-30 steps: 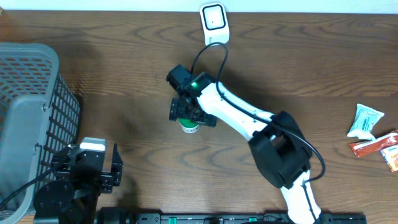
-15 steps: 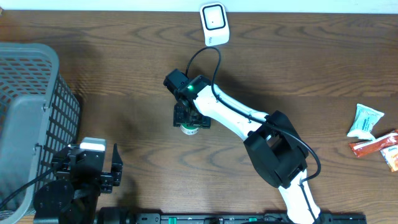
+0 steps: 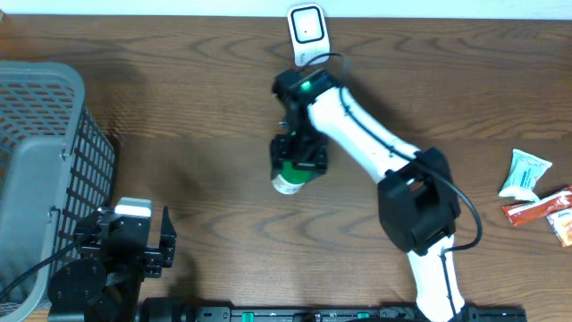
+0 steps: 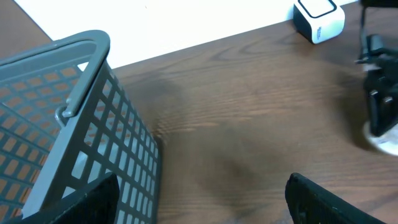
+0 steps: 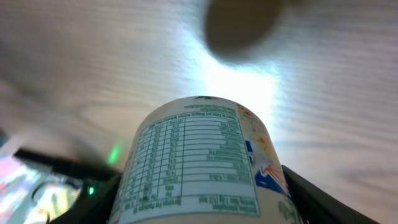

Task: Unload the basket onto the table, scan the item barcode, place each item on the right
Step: 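Grasp the jar with the right gripper and lift it, then hold the jar label in front of the white scanner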

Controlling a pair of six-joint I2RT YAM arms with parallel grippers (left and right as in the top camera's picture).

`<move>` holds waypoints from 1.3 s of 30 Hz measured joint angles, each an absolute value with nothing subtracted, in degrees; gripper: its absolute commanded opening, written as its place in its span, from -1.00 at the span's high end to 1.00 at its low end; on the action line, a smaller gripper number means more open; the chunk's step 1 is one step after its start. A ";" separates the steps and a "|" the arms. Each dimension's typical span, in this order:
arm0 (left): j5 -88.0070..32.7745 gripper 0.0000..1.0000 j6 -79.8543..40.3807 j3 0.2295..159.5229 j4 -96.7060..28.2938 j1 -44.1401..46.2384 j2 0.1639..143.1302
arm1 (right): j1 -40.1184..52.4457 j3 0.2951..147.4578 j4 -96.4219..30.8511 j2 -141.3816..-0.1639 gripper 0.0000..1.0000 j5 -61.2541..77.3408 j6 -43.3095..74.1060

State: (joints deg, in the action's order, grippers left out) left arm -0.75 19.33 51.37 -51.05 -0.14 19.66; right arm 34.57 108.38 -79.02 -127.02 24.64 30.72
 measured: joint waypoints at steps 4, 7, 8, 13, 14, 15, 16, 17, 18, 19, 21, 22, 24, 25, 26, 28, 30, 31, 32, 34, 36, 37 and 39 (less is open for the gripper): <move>-0.75 -0.71 19.33 51.37 -51.05 -0.14 19.66 | 30.00 108.49 -85.78 -127.02 -0.33 28.23 24.47; -0.75 -0.71 19.33 51.37 -51.05 -0.14 19.66 | 28.01 108.51 -88.16 -127.02 -0.20 29.12 21.71; -0.75 -0.71 19.33 51.37 -51.05 -0.14 19.66 | 27.44 108.51 -88.75 -127.02 -0.16 29.30 20.97; -0.75 -0.71 19.33 51.37 -51.05 -0.14 19.66 | 25.63 108.53 -89.56 -127.02 -0.17 29.87 18.24; -0.75 -0.71 19.33 51.37 -51.05 -0.14 19.66 | 25.54 108.55 -89.56 -127.02 -0.16 29.89 18.00; -0.75 -0.71 19.33 51.37 -51.05 -0.14 19.66 | 25.50 108.55 -89.58 -127.02 -0.16 29.95 17.65; -0.75 -0.72 19.33 51.37 -51.05 -0.14 19.66 | 25.47 108.55 -89.62 -127.02 -0.16 30.02 17.30; -0.75 -0.71 19.33 51.37 -51.05 -0.14 19.66 | 25.47 108.55 -89.73 -127.02 -0.16 30.04 17.19; -0.75 -0.71 19.33 51.37 -51.05 -0.14 19.66 | 25.47 108.55 -89.89 -127.02 -0.15 30.04 17.08; -0.75 -0.72 19.33 51.37 -51.05 -0.14 19.66 | 25.47 108.55 -90.06 -127.02 -0.15 30.06 16.93; -0.75 -0.71 19.33 51.37 -51.05 -0.14 19.66 | 25.47 108.55 -90.41 -127.02 -0.11 30.09 16.67; -0.75 -0.72 19.31 51.37 -51.05 -0.14 19.66 | 25.47 108.55 -90.76 -127.02 -0.09 30.06 16.45; -0.75 -0.71 19.33 51.37 -51.05 -0.14 19.66 | 25.47 108.55 -91.46 -127.02 -0.06 30.09 16.14; -0.75 -0.71 19.33 51.37 -51.05 -0.14 19.66 | 25.47 108.55 -91.81 -127.02 -0.05 30.09 15.99; -0.75 -0.72 19.33 51.37 -51.05 -0.14 19.66 | 25.47 108.57 -92.03 -127.02 -0.06 30.09 15.84; -0.75 -0.71 19.33 51.37 -51.05 -0.14 19.66 | 25.47 108.57 -92.09 -127.02 -0.06 30.04 15.66; -0.75 -0.71 19.33 51.37 -51.05 -0.14 19.66 | 25.47 108.57 -91.90 -127.02 0.08 30.04 15.44; -0.75 -0.71 19.33 51.37 -51.05 -0.14 19.66 | 25.47 108.57 -91.35 -127.02 0.10 30.04 15.35; -0.75 -0.71 19.33 51.37 -51.05 -0.14 19.66 | 25.47 108.60 -90.52 -127.02 0.10 30.04 15.27; -0.75 -0.72 19.31 51.37 -51.05 -0.14 19.66 | 25.47 108.68 -87.66 -127.02 0.10 30.04 15.16; -0.75 -0.71 19.33 51.37 -51.05 -0.14 19.66 | 25.47 109.21 -84.66 -127.04 0.10 30.00 14.92; -0.75 -0.71 19.31 51.37 -51.05 -0.14 19.66 | 25.47 110.00 -83.33 -127.09 0.09 29.91 14.83; -0.75 -0.71 19.33 51.37 -51.07 -0.14 19.66 | 25.47 112.53 -80.86 -127.11 0.08 29.17 14.79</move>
